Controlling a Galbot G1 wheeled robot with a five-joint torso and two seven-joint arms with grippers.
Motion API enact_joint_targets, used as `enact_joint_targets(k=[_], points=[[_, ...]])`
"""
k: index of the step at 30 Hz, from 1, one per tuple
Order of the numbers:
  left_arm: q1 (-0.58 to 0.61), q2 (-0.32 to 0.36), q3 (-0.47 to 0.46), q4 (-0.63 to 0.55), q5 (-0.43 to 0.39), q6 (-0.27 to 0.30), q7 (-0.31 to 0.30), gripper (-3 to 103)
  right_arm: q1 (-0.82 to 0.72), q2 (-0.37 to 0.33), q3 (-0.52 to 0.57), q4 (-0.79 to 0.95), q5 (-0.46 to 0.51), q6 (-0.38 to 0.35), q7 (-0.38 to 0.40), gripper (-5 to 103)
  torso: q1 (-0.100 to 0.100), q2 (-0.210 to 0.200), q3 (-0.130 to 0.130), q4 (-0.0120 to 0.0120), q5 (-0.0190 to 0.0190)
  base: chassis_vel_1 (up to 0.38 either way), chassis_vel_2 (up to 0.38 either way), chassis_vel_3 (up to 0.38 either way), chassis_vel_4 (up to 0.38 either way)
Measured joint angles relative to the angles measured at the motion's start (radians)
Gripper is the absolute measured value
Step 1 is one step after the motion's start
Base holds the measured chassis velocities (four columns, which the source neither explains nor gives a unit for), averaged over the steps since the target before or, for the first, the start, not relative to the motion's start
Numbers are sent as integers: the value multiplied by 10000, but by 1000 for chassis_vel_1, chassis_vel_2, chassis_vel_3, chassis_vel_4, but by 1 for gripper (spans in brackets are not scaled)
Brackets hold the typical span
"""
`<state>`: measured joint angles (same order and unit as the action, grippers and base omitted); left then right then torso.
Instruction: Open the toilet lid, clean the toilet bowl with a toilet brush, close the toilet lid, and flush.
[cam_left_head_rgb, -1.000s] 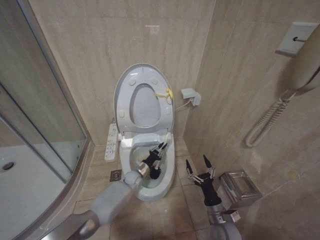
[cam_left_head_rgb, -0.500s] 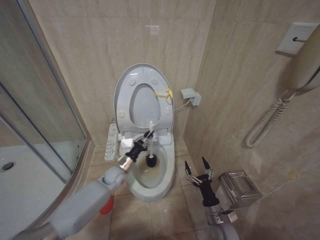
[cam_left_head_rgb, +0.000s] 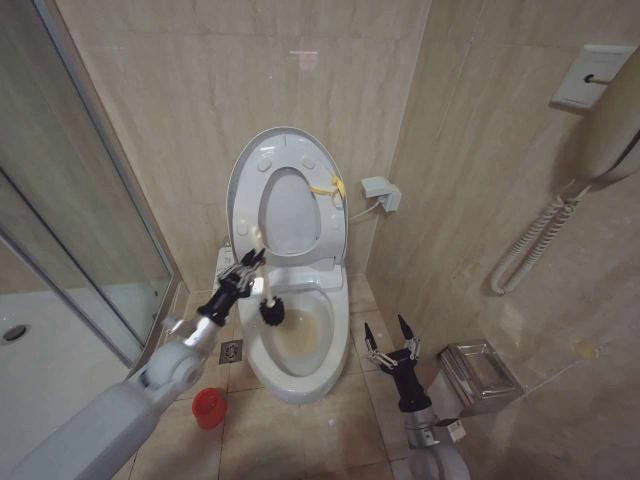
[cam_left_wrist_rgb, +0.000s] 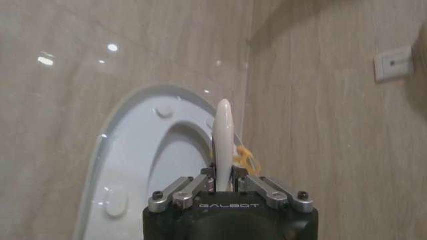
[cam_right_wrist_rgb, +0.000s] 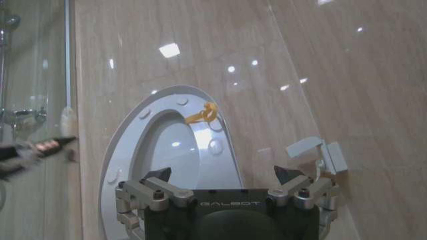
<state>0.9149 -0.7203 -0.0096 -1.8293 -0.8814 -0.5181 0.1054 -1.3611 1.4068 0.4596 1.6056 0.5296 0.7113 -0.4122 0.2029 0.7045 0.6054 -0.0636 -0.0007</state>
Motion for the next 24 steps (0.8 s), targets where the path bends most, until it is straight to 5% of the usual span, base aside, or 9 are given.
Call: enact_joint_targets(k=[5, 10, 17, 20, 24], points=[[1917, 1019, -1701, -1816, 27, 157, -447, 15, -4, 58, -26, -38, -13, 20, -14, 100, -1, 1, -1, -11, 8, 0, 0, 0, 0], [3718, 1178, -3444, -2618, 436, 360, -971, 15, -39, 60, -102, -17, -21, 33, -31, 100, -1, 0, -1, -2, 7, 0, 0, 0, 0], [5791, 640, -5866, -3277, 913, 780, -1660, 15, -8, -80, -267, 103, -24, 33, -38, 100, -1, 0, -1, -7, 5, 0, 0, 0, 0], [6931, -95, -7303, -3550, 1258, 982, -1956, 15, -4, -156, -383, 208, -8, 31, -63, 100, -1, 0, -1, -3, 7, 0, 0, 0, 0], [7396, -699, -7902, -3503, 1848, 1199, -2497, 15, 6, -181, -485, 276, -4, 26, -87, 100, -1, 0, -1, -2, 8, 0, 0, 0, 0]])
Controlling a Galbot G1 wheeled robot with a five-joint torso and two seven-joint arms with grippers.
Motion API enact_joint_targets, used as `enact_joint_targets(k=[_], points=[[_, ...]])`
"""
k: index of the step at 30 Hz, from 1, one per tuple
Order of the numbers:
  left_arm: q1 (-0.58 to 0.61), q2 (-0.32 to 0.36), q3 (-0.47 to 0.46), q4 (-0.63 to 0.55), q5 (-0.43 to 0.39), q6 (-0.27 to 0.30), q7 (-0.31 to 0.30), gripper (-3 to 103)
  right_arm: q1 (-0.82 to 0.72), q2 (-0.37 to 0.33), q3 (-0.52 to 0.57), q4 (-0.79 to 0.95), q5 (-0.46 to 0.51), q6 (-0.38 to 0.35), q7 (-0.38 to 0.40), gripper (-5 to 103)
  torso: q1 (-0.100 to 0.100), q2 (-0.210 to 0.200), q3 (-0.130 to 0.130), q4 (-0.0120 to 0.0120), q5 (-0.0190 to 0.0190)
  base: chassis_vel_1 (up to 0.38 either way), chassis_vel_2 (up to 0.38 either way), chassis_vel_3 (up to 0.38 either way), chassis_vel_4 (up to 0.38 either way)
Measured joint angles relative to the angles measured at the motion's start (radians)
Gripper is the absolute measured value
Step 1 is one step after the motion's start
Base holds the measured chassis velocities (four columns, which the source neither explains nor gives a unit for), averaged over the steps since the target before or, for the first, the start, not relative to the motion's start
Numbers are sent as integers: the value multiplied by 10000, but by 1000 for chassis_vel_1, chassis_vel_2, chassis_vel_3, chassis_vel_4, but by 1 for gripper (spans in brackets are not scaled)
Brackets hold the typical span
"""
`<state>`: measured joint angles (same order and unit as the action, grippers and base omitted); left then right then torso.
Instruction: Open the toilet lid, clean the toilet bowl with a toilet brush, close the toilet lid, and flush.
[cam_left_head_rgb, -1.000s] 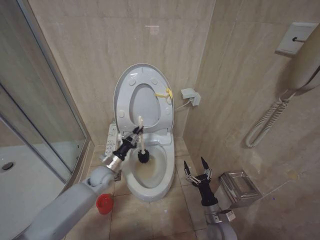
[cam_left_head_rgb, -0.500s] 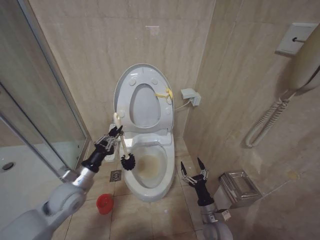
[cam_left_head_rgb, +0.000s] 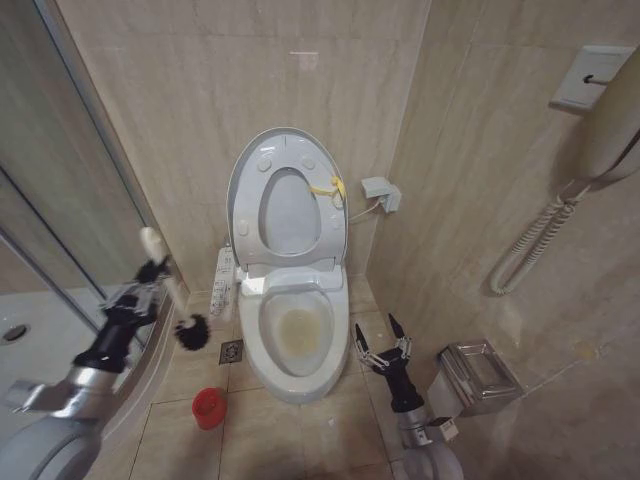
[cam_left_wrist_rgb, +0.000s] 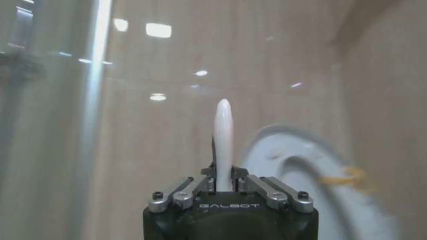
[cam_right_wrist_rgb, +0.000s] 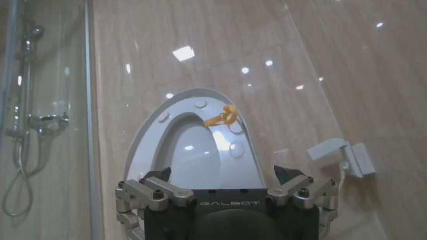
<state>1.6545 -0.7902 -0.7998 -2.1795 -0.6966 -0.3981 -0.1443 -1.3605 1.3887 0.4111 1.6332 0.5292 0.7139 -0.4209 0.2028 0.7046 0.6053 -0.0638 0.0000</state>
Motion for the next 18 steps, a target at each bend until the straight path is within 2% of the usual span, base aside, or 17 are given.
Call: enact_joint_targets(k=[1, 2, 5, 6, 7, 9, 12, 18], points=[[159, -374, -126, 167, 393, 134, -408, 15, 4, 0, -62, 37, -1, -4, -5, 100, 0, 0, 0, -1, 0, 0, 0, 0, 0], [159, -374, -126, 167, 393, 134, -408, 15, 4, 0, -62, 37, -1, -4, -5, 100, 0, 0, 0, -1, 0, 0, 0, 0, 0], [77, -984, -46, 895, 960, -15, -652, 15, 8, 48, -159, 94, -12, -9, -23, 100, 1, 0, 0, 0, 0, 0, 0, 0, 0], [-693, -1428, 512, 2252, 1128, -593, -487, 15, -6, 172, -238, 104, -94, -11, -45, 100, 1, 0, 0, 0, -2, 0, 0, 0, 0], [-1152, -1505, 866, 2983, 1060, -899, -282, 15, -23, 240, -259, 99, -140, -11, -54, 100, 1, -1, 1, -6, -1, 0, 0, 0, 0], [-1407, -1540, 1082, 3436, 988, -1054, -150, 15, -30, 278, -264, 84, -164, -12, -58, 100, 1, 0, 1, -8, -1, 0, 0, 0, 0], [-2398, -1773, 1982, 5158, 736, -1639, 486, 15, -33, 435, -304, -59, -272, -12, -78, 100, 3, -2, 2, -4, -3, 0, 0, 0, 0], [-3101, -2196, 2707, 6267, 711, -2004, 1186, 15, 65, 430, -301, -354, -316, -1, -98, 100, 3, -1, 2, -2, 0, 0, 0, 0, 0]])
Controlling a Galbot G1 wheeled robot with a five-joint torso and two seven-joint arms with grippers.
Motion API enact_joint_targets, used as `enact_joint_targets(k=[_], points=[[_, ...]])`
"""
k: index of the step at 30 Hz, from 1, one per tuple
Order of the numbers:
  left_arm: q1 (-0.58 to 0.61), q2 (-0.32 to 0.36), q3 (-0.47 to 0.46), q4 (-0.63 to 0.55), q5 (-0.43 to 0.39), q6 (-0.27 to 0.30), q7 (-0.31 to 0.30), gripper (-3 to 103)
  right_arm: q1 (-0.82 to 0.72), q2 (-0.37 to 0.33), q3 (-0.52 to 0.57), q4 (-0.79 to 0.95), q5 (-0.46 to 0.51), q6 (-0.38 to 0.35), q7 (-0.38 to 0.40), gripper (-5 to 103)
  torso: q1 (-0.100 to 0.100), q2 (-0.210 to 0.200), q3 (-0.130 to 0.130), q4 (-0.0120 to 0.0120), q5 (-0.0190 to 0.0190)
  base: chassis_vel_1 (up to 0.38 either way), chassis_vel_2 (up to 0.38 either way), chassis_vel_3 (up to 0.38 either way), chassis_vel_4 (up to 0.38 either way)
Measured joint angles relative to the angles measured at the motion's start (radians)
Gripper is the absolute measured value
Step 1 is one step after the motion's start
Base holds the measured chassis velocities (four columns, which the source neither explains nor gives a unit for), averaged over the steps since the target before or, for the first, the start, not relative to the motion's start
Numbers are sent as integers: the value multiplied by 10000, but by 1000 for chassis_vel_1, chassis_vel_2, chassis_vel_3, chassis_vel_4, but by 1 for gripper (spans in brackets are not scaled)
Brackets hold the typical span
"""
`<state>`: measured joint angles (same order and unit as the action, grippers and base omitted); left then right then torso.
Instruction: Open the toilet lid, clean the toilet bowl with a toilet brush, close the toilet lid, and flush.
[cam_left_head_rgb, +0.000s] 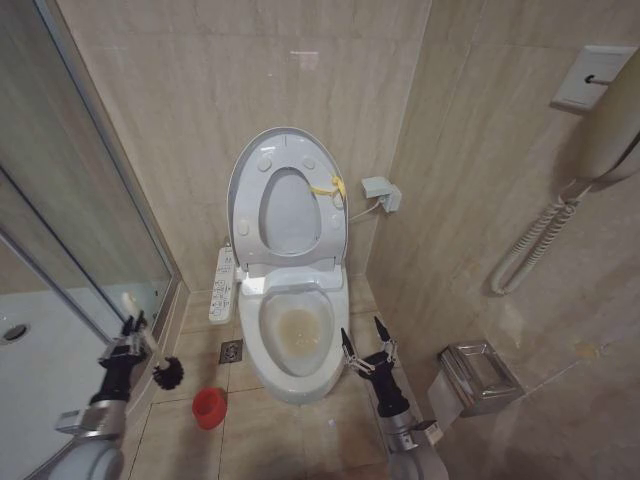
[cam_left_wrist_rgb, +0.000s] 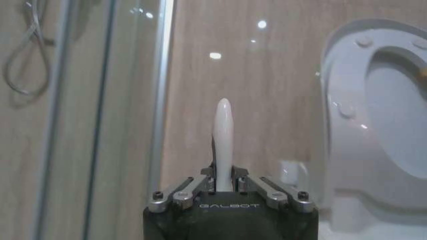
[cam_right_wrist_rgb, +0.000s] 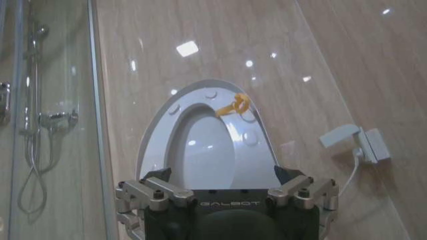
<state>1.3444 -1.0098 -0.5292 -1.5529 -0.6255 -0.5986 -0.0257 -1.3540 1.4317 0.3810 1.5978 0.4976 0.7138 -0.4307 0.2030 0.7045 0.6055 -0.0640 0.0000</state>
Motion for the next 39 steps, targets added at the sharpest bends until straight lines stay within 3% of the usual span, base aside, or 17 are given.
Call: enact_joint_targets(k=[7, 16, 31, 36, 39], points=[[-643, -701, 259, 1770, 737, -512, 611, 15, 238, -196, 41, -355, 166, 27, -35, 100, 0, 0, 0, 1, 2, 0, 0, 0, 0], [-1557, -1525, 454, 3578, 1015, -1145, 1252, 15, 536, -262, -156, -600, 224, 30, -67, 100, 0, -1, 0, 0, 1, 0, 0, 0, 0], [-2736, -2413, 322, 5717, 1843, -2145, 1992, 15, 689, -494, -133, -711, 571, 30, -159, 100, 0, 0, -1, -1, 0, 0, 0, 0, 0], [-2740, -2530, 165, 5884, 1572, -2218, 2742, 15, 697, -527, -134, -677, 642, 35, -235, 100, 0, 0, -1, 1, 0, 0, 0, 0, 0], [-2650, -2574, 33, 5926, 1451, -2219, 3575, 15, 692, -550, -138, -665, 683, 49, -287, 100, -1, 0, -1, 1, 0, 0, 0, 0, 0]])
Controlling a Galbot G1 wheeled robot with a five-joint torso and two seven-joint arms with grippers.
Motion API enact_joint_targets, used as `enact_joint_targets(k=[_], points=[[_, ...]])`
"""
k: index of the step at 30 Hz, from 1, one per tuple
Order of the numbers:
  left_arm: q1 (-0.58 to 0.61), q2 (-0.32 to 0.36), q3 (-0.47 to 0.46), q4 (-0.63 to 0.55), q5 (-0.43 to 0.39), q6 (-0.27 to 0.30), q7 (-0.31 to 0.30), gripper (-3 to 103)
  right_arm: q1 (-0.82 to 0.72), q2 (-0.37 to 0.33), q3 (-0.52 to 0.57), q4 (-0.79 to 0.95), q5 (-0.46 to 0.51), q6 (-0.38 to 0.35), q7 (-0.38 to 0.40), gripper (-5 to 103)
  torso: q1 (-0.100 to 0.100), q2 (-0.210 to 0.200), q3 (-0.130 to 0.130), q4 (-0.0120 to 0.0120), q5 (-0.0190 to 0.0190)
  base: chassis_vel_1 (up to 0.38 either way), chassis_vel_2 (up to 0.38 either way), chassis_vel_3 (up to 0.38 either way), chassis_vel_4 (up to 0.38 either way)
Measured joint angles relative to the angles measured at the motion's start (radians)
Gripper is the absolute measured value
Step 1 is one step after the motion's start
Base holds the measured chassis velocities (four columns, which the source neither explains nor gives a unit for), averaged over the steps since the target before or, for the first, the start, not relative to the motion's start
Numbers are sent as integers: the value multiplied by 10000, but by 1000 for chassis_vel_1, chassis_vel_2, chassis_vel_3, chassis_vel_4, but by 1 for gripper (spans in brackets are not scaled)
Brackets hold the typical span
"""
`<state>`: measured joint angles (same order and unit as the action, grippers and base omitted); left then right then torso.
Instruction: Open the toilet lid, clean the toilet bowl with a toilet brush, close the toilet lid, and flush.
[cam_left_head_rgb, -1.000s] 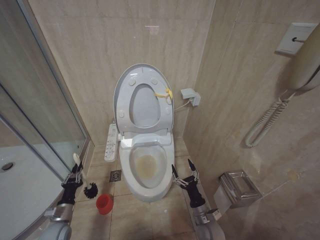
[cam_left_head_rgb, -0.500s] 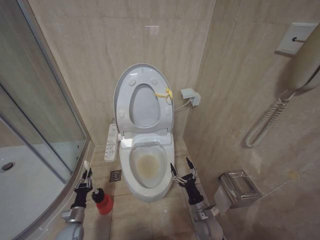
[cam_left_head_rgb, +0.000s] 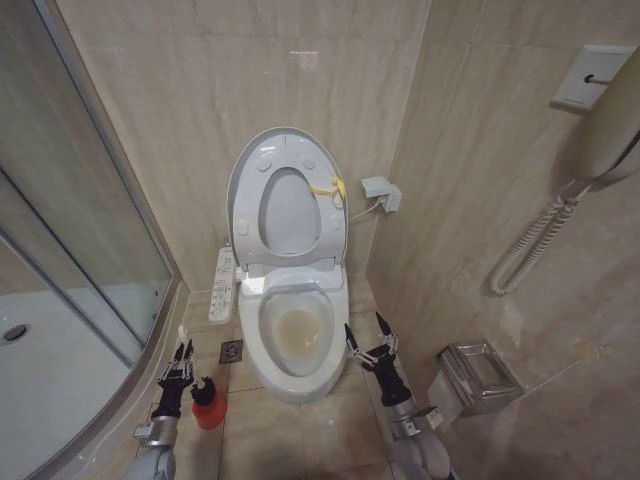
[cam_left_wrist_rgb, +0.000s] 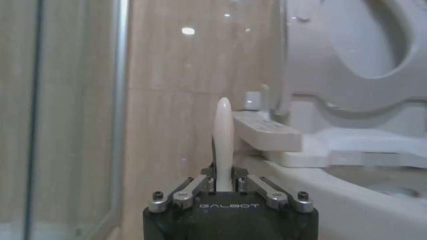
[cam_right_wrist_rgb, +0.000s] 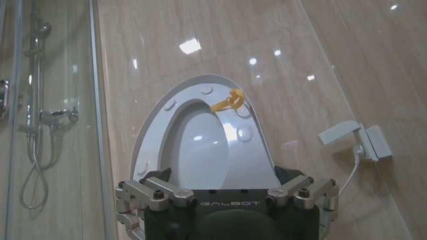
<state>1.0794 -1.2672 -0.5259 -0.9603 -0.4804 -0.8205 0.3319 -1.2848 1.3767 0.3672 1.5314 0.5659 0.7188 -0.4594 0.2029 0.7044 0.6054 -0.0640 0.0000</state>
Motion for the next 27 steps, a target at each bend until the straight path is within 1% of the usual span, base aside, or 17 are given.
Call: enact_joint_targets(k=[1, 4, 7, 20, 22, 27], points=[[0, 0, 0, 0, 0, 0, 0, 15, 0, 0, 0, 0, 0, 0, 0, 100, 0, 0, 0, 0, 0, 0, 0, 0, 0], [46, -27, -136, 97, 96, -1, 275, 15, -8, -20, -6, 50, 76, 7, -58, 100, 0, 0, 0, 0, 1, 0, 0, 0, 0], [51, -38, -177, 179, 214, -1, 277, 15, -8, -34, -6, 83, 104, 8, -67, 100, 0, 0, 0, 0, 1, 0, 0, 0, 0], [-520, -174, -236, 897, 659, 11, -322, 15, -88, -72, 18, 229, 145, 16, -120, 100, 0, 0, 0, -2, 0, 0, 0, 0, 0], [-660, -200, -237, 1150, 876, 22, -496, 15, -87, -71, 26, 218, 149, 18, -125, 100, 0, 0, 0, -2, 1, 0, 0, 0, 0], [-784, -215, -279, 1578, 1020, 36, -651, 15, -42, -46, 29, 164, 153, 21, -128, 100, 0, 0, 0, 1, 0, 0, 0, 0, 0]])
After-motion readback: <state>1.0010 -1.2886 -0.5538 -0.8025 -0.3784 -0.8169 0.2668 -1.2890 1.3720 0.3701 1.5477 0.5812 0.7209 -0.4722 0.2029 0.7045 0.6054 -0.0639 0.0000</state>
